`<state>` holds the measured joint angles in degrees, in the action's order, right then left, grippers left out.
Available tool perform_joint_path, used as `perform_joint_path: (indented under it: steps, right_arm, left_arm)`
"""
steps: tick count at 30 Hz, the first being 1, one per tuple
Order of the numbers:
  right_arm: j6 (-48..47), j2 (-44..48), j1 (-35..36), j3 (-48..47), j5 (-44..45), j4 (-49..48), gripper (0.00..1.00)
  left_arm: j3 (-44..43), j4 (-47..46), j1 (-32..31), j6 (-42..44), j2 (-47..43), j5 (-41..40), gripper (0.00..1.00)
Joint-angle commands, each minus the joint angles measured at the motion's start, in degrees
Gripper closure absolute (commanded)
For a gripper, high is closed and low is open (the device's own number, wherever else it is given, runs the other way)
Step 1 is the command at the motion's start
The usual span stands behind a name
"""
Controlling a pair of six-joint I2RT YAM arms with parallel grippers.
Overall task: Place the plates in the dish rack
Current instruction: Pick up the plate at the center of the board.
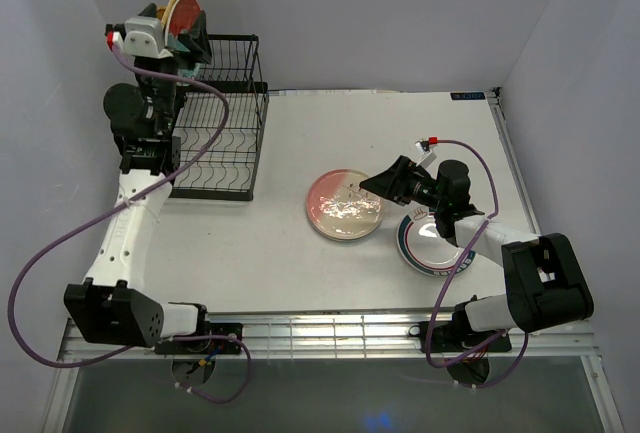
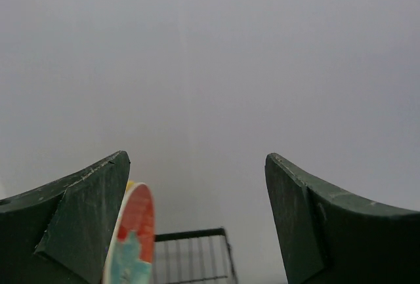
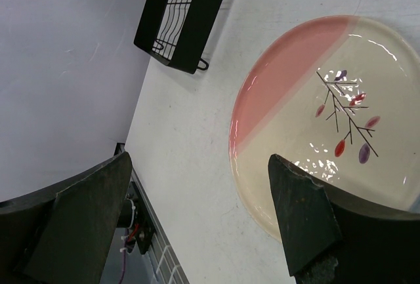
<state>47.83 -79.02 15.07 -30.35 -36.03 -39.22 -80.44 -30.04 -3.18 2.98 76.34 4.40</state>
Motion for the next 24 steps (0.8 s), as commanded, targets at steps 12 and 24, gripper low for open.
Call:
perform_joint_path:
  steps: [12, 24]
  right_arm:
    - [-4.1, 3.7, 0.0, -4.7, 9.1, 10.6, 0.09]
    - [-11.4, 9.5, 1.5, -12.2, 32.1, 35.1, 0.1]
  left_arm:
    - [24.0, 1.9, -11.8, -16.3, -9.0, 8.1, 0.04]
    - [35.6, -0.8, -17.6, -21.4, -4.4, 15.5, 0.04]
